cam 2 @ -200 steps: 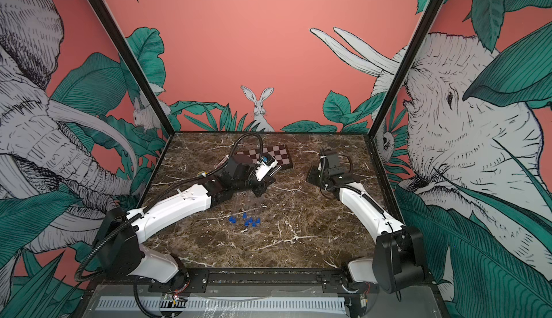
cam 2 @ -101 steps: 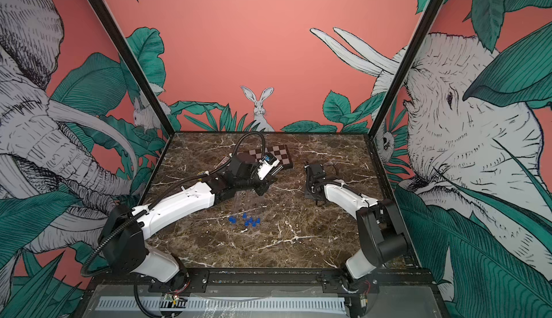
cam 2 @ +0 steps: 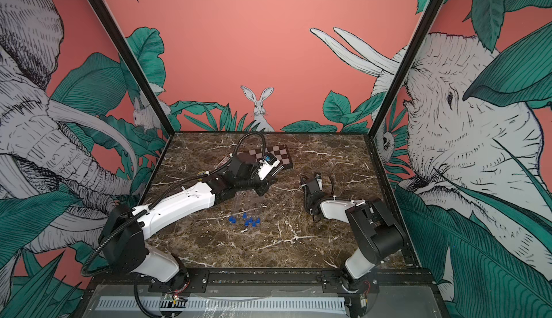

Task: Remove stoppers from test tubes
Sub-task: Place the stopper at the center of the board.

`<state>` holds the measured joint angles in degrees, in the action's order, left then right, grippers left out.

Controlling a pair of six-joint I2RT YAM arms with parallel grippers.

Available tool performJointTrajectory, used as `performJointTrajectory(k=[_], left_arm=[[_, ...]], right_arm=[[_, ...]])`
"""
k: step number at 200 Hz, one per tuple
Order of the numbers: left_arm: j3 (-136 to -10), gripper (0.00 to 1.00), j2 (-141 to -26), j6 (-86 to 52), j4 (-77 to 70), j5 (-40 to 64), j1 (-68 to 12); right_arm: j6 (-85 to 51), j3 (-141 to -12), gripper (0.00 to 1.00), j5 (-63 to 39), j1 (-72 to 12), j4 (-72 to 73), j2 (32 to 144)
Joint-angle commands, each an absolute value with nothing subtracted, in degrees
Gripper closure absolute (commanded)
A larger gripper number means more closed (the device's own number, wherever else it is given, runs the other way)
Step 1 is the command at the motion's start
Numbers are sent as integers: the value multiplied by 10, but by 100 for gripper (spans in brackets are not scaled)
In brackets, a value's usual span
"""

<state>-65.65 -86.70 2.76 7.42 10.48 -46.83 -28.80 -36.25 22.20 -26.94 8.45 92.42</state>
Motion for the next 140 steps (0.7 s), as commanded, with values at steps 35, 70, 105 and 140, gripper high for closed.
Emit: performJointTrajectory(k=[35, 70, 105, 140], left_arm=[[-678, 100, -873, 21, 75, 113, -470], [-680, 100, -870, 22, 79, 110, -471], [-685, 100, -869, 25, 83, 108, -471], [-687, 100, -870, 29, 87, 107, -471]], right_arm=[[-250, -355, 100, 287, -271, 270, 1000], [-251, -392, 100, 290, -270, 219, 1012], [-249, -419, 98, 289, -270, 174, 1018], [-248, -434, 93, 287, -270, 146, 1022]])
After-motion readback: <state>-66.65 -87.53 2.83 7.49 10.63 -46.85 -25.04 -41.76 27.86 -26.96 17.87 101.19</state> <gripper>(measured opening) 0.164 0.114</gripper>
